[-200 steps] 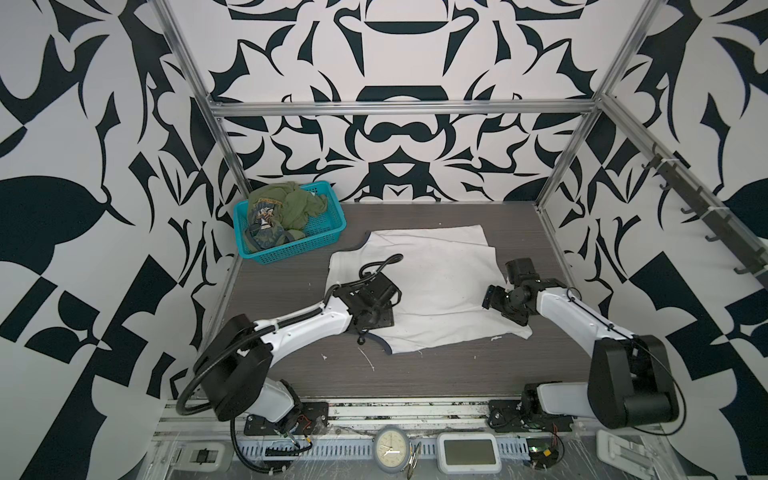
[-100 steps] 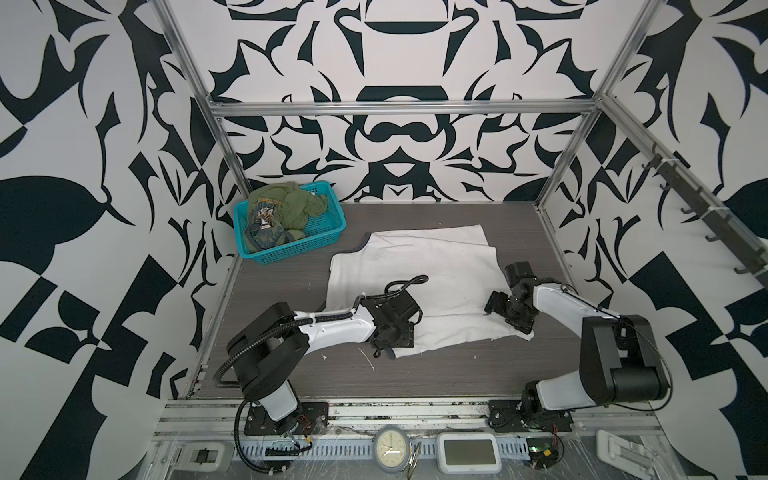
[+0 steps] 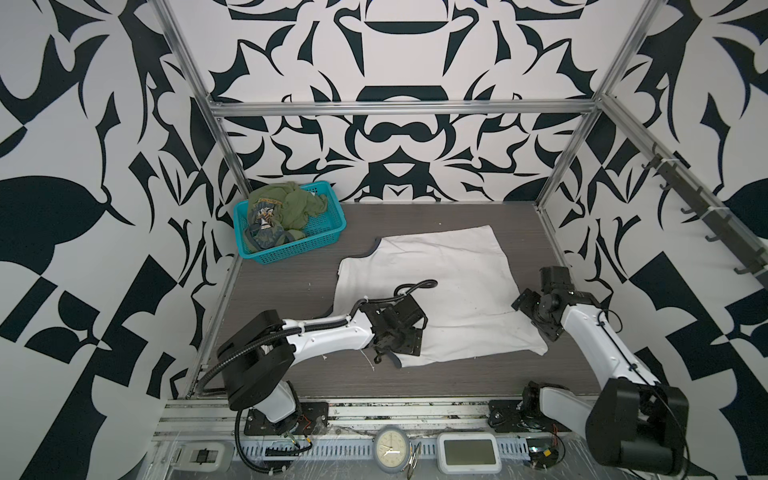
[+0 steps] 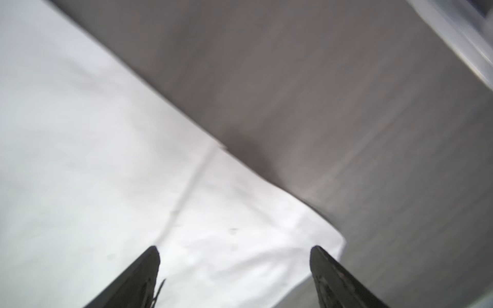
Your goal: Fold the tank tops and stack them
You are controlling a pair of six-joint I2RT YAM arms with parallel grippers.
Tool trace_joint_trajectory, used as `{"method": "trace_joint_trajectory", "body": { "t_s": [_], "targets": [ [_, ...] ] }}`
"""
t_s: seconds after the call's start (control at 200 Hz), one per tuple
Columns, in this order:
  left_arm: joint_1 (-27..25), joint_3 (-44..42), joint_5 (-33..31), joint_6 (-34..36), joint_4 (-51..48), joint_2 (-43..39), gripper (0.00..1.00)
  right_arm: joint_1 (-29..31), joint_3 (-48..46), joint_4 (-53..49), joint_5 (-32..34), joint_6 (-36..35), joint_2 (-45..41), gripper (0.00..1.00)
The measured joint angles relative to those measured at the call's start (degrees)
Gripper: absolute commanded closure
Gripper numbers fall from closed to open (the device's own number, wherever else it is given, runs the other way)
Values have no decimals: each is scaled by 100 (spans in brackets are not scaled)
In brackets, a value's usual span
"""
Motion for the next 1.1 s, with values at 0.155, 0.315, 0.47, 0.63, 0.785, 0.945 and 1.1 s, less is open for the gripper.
{"method": "trace_joint_trajectory", "body": {
  "t_s": [0.155,0.315,0.47,0.63,0.785,0.945,1.1],
  "targets": [
    [960,485,-127,269,98,157,18,1012,1075,404,-170,-205,1084,11],
    [1464,796,-142,372,278,881,18,1222,1707,881,-553,-345,2533,11],
    [1458,885,-55,387,374,1447,17,1222,1926,1027,-820,-404,3508,19],
    [1272,929,48,356,546,1528,17,1095,1963,1025,-846,-271,3674,19],
    [831,1119,151,313,656,1687,16,262,1351,1368,-1016,-81,3228,19],
    [188,1331,533,315,651,1781,16,-791,721,1537,-1036,52,2680,19],
    [177,1427,498,328,396,1480,19,-901,640,1419,-879,55,2579,19]
  ]
}}
